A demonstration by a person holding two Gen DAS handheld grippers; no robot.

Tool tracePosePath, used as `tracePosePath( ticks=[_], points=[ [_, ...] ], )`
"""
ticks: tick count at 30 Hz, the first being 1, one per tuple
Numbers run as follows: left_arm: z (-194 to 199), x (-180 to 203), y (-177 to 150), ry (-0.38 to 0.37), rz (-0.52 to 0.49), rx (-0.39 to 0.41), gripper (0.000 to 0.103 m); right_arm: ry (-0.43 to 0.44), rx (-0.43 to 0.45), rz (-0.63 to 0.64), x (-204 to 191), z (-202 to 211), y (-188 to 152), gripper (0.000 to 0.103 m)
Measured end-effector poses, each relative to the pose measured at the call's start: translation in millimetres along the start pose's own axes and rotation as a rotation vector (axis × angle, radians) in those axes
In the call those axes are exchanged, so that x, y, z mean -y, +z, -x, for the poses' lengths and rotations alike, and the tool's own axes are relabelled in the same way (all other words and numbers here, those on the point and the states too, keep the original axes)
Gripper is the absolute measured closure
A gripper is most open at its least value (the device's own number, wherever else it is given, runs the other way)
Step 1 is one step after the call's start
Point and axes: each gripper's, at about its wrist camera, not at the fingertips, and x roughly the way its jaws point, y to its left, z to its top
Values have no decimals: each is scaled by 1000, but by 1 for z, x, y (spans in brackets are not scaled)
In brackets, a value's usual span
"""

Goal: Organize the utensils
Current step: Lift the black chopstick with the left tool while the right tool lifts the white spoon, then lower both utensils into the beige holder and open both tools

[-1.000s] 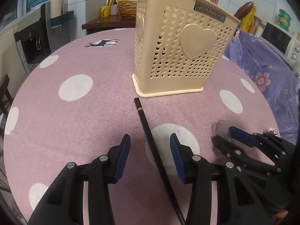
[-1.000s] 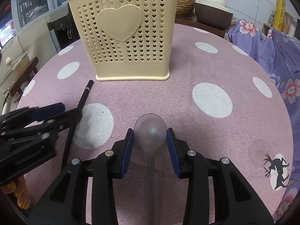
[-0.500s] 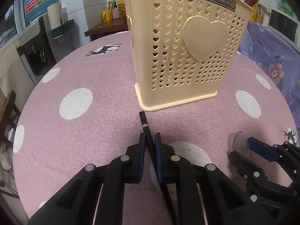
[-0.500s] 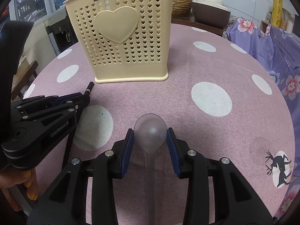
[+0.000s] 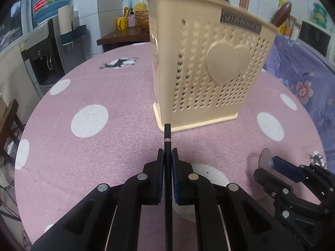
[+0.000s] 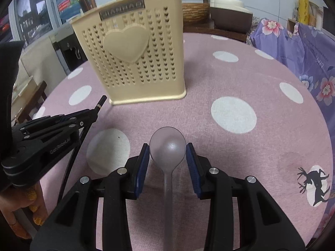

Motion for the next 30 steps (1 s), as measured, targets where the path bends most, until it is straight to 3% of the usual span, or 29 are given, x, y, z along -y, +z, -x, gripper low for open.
tracePosePath(
  ticks=[9, 14, 30],
  points=[
    [88, -10, 18, -118, 39, 200, 95, 88, 146, -11, -4, 63, 16, 66],
    [132, -15, 23, -145, 37, 301, 95, 148, 200, -31, -1, 99, 22, 66],
    [157, -15, 25, -187, 26, 360, 95, 161, 230, -33, 1, 117, 23, 66]
  ],
)
